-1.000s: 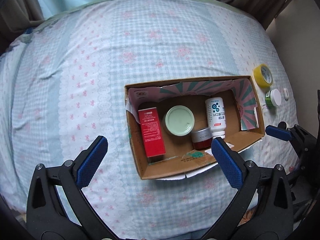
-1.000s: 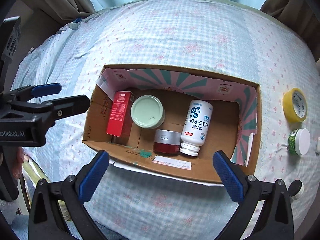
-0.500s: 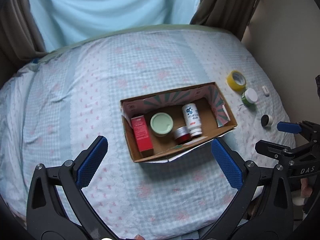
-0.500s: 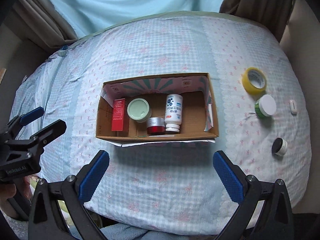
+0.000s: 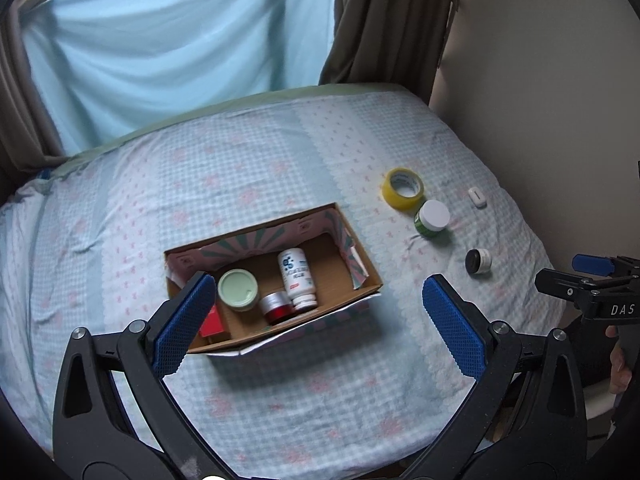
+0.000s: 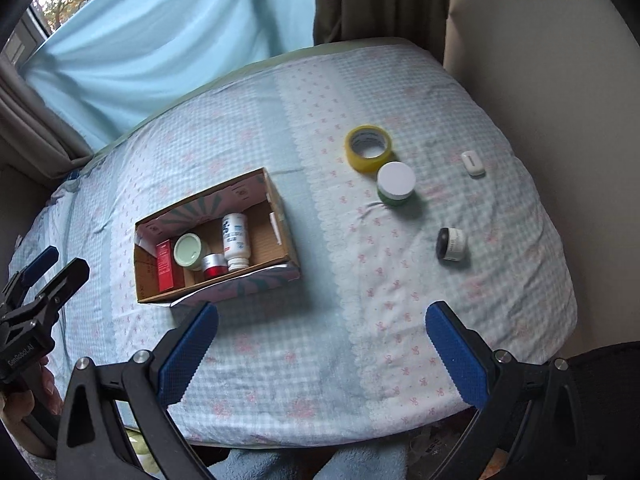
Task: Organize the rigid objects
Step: 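Move both tools back toward the remaining jars on the bed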
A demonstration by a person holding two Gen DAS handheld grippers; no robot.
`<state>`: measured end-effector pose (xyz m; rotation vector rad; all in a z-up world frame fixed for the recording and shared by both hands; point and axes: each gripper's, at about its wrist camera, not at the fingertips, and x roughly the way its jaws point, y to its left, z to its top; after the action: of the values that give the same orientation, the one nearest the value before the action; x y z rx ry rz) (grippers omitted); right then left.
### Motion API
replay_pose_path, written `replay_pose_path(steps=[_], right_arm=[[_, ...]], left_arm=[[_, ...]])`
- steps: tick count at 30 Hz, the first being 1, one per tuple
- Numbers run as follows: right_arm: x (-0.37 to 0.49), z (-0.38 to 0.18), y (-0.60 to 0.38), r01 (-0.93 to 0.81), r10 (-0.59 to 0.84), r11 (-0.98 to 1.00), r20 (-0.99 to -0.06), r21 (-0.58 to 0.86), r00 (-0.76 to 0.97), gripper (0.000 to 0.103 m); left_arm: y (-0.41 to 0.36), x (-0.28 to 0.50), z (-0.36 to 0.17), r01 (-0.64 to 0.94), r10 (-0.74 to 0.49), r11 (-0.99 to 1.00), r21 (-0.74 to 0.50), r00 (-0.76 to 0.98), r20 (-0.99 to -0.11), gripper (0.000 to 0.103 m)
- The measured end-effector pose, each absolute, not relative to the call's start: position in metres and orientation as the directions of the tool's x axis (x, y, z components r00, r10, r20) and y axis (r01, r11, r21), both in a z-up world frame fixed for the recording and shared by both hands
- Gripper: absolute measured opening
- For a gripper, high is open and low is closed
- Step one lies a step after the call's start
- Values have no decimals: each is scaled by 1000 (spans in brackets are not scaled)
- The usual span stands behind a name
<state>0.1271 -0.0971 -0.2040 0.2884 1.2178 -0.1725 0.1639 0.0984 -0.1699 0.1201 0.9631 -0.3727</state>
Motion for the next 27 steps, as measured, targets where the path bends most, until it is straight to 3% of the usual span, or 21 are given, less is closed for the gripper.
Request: replay_pose_path(steps=[4, 14, 27], right_arm=[[118, -207, -147, 308, -4, 945, -935, 113, 355, 103], [123, -249, -270, 311, 80, 931, -941, 188, 328, 103], [139, -338, -325, 390, 182, 885, -960, 255, 214, 103]], left_arm=[[40, 162, -174, 356, -237, 933, -48, 511, -826, 103], [-113, 182, -223, 401, -192, 916, -13, 411, -891, 103], [-213, 254, -320, 527, -104, 849, 45, 249, -963, 103]])
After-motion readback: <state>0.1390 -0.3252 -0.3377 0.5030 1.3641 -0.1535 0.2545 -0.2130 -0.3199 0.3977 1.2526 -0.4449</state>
